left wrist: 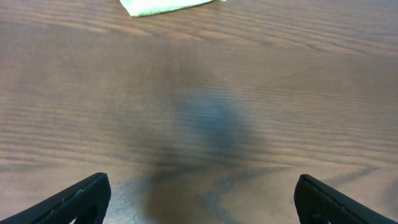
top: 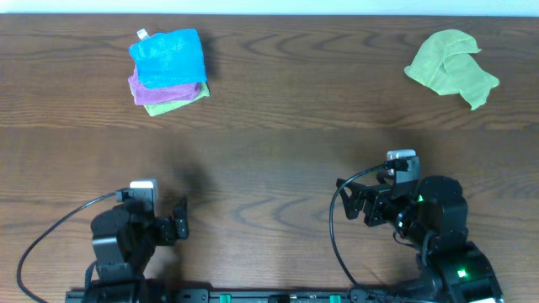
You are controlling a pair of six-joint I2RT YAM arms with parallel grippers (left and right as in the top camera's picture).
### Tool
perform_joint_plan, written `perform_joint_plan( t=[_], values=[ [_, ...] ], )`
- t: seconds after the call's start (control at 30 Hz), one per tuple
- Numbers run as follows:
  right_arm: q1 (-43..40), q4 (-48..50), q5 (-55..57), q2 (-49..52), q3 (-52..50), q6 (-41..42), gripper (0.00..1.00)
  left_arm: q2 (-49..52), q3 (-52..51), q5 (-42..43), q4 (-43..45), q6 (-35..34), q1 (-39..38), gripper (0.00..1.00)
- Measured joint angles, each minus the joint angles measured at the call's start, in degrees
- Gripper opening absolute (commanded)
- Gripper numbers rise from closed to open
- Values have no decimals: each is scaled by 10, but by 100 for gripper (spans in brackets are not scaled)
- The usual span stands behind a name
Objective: Fold the cloth
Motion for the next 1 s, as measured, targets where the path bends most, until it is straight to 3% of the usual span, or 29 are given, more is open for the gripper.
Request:
perform_joint_plan(
  t=[0.57, 1.0],
  values=[
    [0, 0, 0, 0, 0, 0, 99, -85, -22, -56, -91, 91, -23, 95],
    [0, 0, 0, 0, 0, 0, 99, -138, -22, -84, -130, 100, -26, 95]
  ],
)
